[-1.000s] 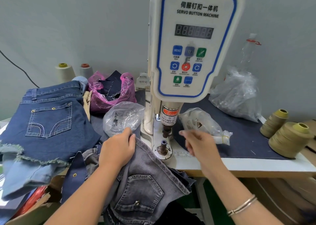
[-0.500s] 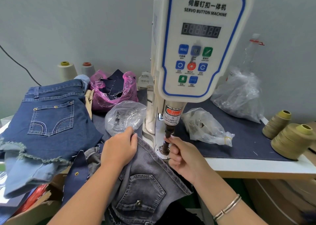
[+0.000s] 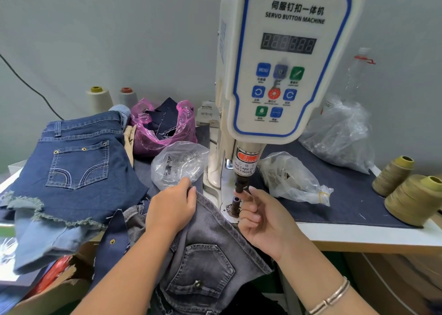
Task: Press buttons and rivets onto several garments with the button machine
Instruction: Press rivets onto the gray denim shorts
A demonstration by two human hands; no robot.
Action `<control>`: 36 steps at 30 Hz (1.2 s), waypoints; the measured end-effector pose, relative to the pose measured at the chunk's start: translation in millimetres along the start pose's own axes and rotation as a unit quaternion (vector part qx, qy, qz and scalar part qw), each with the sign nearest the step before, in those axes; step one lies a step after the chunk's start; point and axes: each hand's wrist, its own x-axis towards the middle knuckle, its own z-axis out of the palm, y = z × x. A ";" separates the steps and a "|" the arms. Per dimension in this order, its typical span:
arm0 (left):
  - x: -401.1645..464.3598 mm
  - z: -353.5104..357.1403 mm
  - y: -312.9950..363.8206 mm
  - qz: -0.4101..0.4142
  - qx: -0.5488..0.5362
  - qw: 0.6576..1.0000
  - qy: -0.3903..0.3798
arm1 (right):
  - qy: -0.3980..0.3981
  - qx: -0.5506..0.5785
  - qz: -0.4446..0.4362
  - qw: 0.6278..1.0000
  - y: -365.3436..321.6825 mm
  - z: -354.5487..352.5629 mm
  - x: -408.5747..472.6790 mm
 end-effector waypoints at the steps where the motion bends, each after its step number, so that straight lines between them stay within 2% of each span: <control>1: 0.3 0.3 -0.2 0.000 0.000 1.000 0.000 | 0.002 0.008 0.004 1.000 -0.4 0.6 -0.4; 10: -1.2 -2.4 0.6 -0.001 -0.006 1.000 0.000 | -0.019 0.086 -0.013 0.996 33.5 7.9 -13.1; 13: -2.6 -7.0 3.4 -0.016 -0.019 0.999 -0.020 | -0.061 -0.014 -0.013 0.998 57.9 31.9 -5.0; 15: -5.0 -10.4 5.0 -0.023 -0.053 0.998 -0.035 | -0.061 -0.150 -0.079 0.984 60.6 55.5 13.3; 16: -5.8 -11.8 5.3 -0.020 -0.057 0.997 -0.040 | -0.038 -0.265 -0.142 0.953 57.8 67.4 27.8; 17: -6.1 -12.2 5.8 -0.020 -0.030 0.998 -0.044 | -0.010 -0.396 -0.205 0.895 54.2 78.7 44.7; 19: -4.1 -14.5 7.7 -0.042 0.021 0.997 -0.056 | 0.027 -0.623 -0.298 0.723 46.4 97.2 78.7; 21: -1.6 -12.8 7.5 -0.055 0.024 0.996 -0.073 | 0.037 -0.749 -0.313 0.582 40.5 107.4 110.0; 23: -1.6 -12.1 5.9 -0.060 0.015 0.996 -0.070 | 0.050 -0.828 -0.288 0.479 39.9 114.5 133.6; 25: -2.4 -10.1 4.0 -0.066 -0.004 0.996 -0.064 | 0.062 -0.860 -0.268 0.429 42.9 118.6 149.3; 27: -0.2 -8.5 1.8 -0.075 -0.008 0.994 -0.075 | 0.078 -0.872 -0.267 0.404 45.3 121.3 159.4; 32: 3.1 -8.0 -0.4 -0.099 -0.045 0.989 -0.102 | 0.084 -0.881 -0.274 0.376 47.9 118.1 169.7; 36: 2.2 -10.1 -0.4 -0.099 -0.073 0.987 -0.108 | 0.065 -0.897 -0.289 0.327 49.1 122.8 170.8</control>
